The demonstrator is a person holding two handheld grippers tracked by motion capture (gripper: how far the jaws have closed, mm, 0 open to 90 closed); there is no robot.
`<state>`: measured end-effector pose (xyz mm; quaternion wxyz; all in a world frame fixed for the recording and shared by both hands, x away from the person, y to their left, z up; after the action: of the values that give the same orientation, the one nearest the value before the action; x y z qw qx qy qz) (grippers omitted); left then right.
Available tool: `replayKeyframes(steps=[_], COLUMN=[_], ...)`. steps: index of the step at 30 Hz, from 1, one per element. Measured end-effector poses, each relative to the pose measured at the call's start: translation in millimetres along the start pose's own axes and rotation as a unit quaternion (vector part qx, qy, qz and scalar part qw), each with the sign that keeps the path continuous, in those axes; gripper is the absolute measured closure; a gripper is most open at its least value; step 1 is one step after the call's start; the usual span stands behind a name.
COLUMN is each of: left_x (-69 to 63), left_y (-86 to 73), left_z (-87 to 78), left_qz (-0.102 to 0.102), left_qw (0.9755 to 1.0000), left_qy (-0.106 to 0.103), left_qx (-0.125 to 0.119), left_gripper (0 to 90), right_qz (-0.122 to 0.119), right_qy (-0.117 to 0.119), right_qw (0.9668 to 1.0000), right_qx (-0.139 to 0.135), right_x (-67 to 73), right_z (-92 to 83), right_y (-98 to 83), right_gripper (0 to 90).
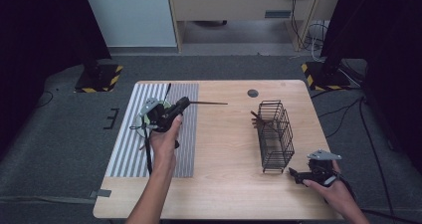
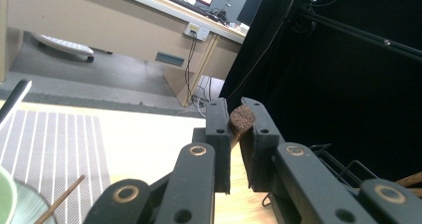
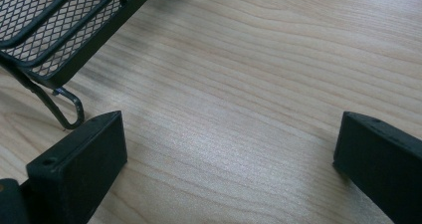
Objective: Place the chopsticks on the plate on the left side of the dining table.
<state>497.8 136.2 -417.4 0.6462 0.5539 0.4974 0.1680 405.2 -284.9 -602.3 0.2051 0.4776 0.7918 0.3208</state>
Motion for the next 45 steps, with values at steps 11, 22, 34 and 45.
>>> replayKeyframes(steps=[11,22,34,45], left_x=[22.4,40.4,55.9,74.4], left_y=[-11.4,-20.7,-21.2,-24.4], left_z=[-18.7,-29.7,-41.5,-55.2], left_qz=[-0.016,-0.046,-0.046,-0.04], left_qw=[0.9996,0.9981,0.997,0.9957], left_qy=[0.023,0.039,0.061,0.083], left_qx=[-0.006,-0.012,-0.016,-0.016], left_gripper=[82.5,82.5,82.5,82.5], right_qz=[0.0,0.0,0.0,-0.001], right_qy=[-0.001,0.0,0.0,0.0], right_qw=[1.0,1.0,1.0,1.0], right_qx=[-0.001,0.0,0.0,0.0], right_x=[-0.1,-0.1,-0.1,-0.1], right_z=[0.2,0.2,0.2,0.2], right_y=[0.2,0.1,0.1,0.1], right_gripper=[0.4,0.4,0.4,0.4])
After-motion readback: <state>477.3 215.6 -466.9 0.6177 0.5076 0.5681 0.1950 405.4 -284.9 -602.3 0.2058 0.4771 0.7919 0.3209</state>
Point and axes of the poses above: each handheld gripper's, and its own axes: z roughly forward along the jaws, y roughly out of its top, x roughly to its left, the point moved 9 cm from there along z, roughly forward along the jaws, and after that the axes turned 2 degrees about -z, right-handed, at the moved point
